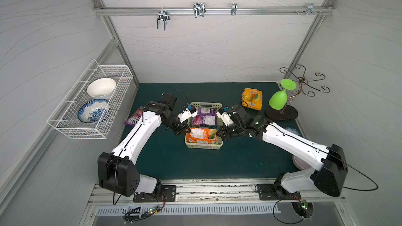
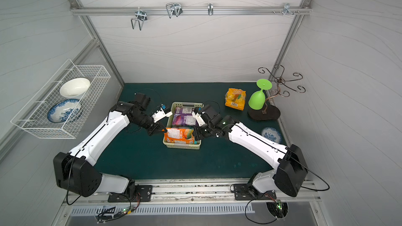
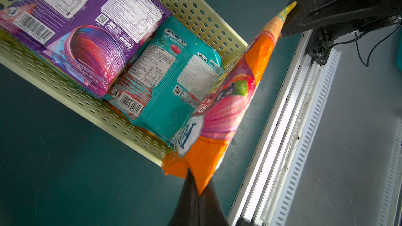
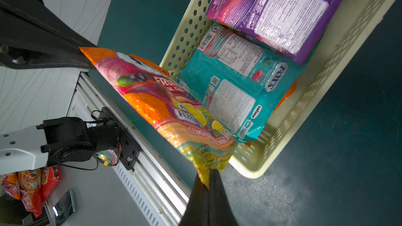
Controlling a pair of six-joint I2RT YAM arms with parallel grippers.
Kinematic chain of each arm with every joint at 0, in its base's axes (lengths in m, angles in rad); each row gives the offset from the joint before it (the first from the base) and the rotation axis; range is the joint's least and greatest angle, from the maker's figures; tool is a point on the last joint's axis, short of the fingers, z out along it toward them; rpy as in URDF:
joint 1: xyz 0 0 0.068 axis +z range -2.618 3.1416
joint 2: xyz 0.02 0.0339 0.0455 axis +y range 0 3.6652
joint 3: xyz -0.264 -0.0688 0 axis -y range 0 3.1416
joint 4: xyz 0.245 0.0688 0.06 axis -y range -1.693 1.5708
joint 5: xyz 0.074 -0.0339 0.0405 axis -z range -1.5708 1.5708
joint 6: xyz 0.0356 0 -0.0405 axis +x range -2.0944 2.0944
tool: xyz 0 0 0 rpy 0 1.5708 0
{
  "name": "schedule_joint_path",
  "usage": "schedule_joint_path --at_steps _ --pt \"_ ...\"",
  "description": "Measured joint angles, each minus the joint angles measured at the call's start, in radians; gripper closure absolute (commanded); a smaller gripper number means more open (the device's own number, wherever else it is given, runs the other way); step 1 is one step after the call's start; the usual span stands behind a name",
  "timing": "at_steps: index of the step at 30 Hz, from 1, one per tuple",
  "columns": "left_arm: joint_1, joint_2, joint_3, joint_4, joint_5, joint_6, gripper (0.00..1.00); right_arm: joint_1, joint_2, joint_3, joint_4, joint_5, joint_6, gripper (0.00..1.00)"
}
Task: Put the candies in the basket
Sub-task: Place the candy in the basket.
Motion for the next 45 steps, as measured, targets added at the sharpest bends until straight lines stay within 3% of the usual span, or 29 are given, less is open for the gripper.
schedule_joint_path --at_steps 5,10,15,21,27,37,41,45 --pt "0.0 0.11 0.002 0.038 -0.023 -0.042 1.0 0.0 0.097 0.053 -0.019 0.069 -0.032 1.0" --pt "0.0 0.21 0.016 0.083 -0.069 -0.077 0.72 -0.001 0.169 0.086 -0.032 0.146 -0.061 0.98" --pt "0.0 0.174 0.016 0.131 -0.119 -0.107 0.47 -0.005 0.2 0.122 -0.069 0.237 -0.081 0.74" --pt "0.0 0.031 0.016 0.16 -0.148 -0.142 0.37 0.001 0.223 0.197 -0.113 0.295 -0.11 0.64" --pt "0.0 -0.11 0.016 0.184 -0.186 -0.209 0.34 0.052 0.215 0.221 -0.102 0.321 -0.167 0.57" --pt "0.047 -0.194 -0.051 0.264 -0.289 -0.385 0.29 0.107 0.301 0.259 -0.011 0.301 -0.248 0.37" --pt "0.12 -0.204 -0.09 0.289 -0.309 -0.432 0.19 0.107 0.409 0.32 0.01 0.288 -0.278 0.37" --pt "0.166 -0.215 -0.126 0.313 -0.335 -0.455 0.17 0.107 0.499 0.341 0.054 0.253 -0.293 0.4"
